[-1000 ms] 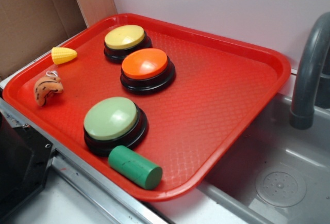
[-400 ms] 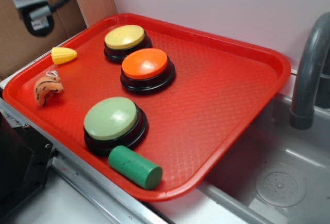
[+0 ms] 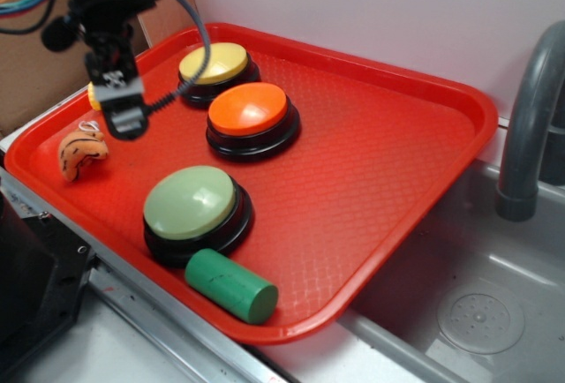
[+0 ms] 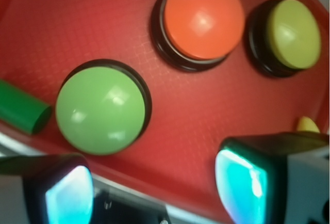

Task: Push the green button.

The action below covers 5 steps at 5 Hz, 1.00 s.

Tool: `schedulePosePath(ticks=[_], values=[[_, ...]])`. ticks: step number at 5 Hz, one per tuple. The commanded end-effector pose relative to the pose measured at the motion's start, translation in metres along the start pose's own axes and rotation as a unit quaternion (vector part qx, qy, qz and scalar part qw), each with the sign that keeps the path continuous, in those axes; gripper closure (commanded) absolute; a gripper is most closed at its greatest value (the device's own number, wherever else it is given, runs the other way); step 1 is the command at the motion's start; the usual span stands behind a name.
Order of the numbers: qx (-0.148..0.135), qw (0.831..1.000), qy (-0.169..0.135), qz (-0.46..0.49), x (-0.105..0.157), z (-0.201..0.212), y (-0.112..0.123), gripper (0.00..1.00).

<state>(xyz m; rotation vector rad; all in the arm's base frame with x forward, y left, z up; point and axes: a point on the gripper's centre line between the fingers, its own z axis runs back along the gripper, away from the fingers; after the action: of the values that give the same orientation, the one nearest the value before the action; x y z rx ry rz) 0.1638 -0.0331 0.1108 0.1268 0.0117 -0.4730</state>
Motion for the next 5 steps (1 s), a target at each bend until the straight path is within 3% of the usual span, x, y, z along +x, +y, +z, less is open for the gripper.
schedulePosePath(ticks=[1, 3, 5], values=[[-0.056, 0.998, 0.018, -0.008, 0.021, -0.037, -0.019, 0.0], [-0.076, 0.997, 0.018, -0.006, 0.02, -0.055, -0.017, 0.0], [-0.077, 0.997, 0.029, 0.005, 0.02, -0.049, -0.007, 0.0]])
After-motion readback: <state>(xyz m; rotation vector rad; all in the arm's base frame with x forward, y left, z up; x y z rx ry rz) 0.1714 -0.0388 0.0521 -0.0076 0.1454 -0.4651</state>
